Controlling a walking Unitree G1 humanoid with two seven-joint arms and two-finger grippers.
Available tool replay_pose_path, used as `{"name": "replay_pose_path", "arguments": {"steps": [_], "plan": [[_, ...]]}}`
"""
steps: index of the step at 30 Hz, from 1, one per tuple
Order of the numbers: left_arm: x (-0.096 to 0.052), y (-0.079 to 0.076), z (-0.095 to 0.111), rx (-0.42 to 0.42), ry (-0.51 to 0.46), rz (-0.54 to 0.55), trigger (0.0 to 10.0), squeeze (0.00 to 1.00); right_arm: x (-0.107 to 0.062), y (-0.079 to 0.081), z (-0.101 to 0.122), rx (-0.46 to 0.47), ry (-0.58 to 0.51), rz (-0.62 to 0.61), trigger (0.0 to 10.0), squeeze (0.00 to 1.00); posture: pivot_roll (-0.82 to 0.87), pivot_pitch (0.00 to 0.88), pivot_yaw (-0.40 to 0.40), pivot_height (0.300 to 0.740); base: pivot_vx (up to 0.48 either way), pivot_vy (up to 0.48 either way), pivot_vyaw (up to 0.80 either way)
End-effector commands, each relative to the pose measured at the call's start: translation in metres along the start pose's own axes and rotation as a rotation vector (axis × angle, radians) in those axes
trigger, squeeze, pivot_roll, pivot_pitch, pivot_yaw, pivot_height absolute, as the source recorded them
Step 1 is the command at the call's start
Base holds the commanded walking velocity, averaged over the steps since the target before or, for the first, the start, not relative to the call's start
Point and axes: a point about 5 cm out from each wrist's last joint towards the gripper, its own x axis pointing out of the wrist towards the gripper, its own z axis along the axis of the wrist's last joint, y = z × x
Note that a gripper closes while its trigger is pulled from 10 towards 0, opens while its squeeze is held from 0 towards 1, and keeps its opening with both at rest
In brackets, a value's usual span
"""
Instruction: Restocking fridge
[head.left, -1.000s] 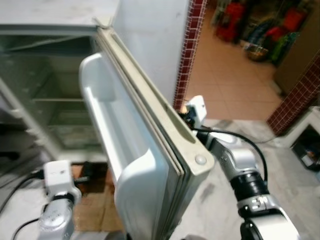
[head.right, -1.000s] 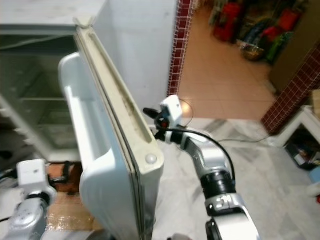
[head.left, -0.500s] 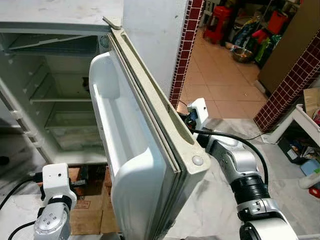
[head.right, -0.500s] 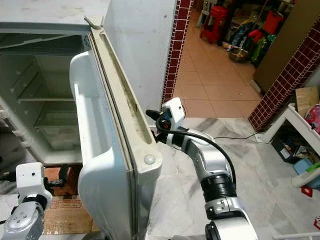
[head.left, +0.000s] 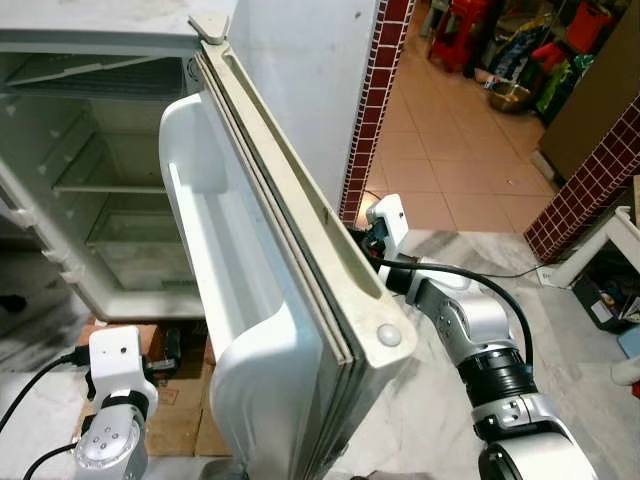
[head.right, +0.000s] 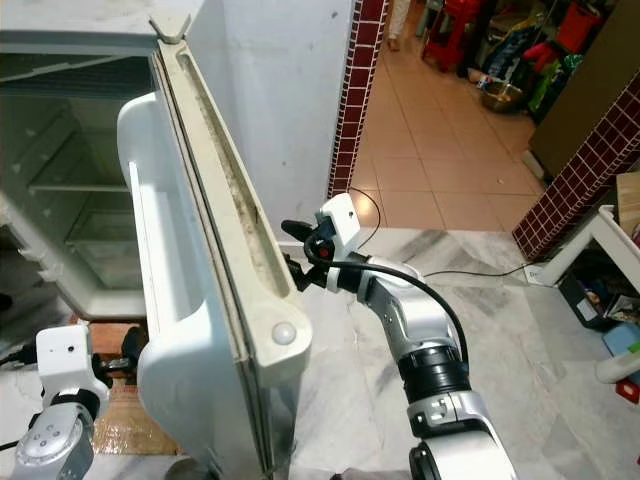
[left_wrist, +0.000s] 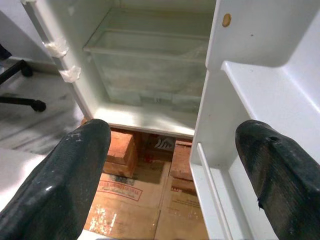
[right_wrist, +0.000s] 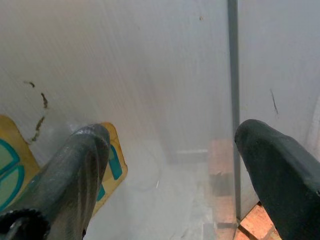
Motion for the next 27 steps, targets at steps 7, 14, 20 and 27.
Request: {"name": "replay_pose_path", "arguments": {"steps": [7,14,20,27], "plan": [[0.001,0.000,-0.001,0.004,0.005,0.005,10.0,0.00,0.003,0.005,-0.003,-0.007,0.026,0.025,10.0,0.00,0.18,0.035,-0.048,0.740,-0.382,0.000,0.00],[0.000,-0.001,0.000,0.002,-0.005,0.001,10.0,0.00,0.004,0.004,-0.003,-0.005,0.027,0.022,10.0,0.00,0.18,0.036,-0.048,0.740,-0.270,0.000,0.00],[0.001,-0.001,0.001,-0.003,-0.008,-0.001,10.0,0.00,0.011,-0.004,0.001,-0.014,-0.005,-0.075,10.0,0.00,0.17,0.037,-0.046,0.740,0.000,0.000,0.00],[0.003,-0.002,0.002,-0.002,-0.013,-0.002,10.0,0.00,0.031,-0.012,0.011,-0.010,-0.070,-0.297,10.0,0.00,0.17,0.036,-0.043,0.740,0.000,0.000,0.00]]}}
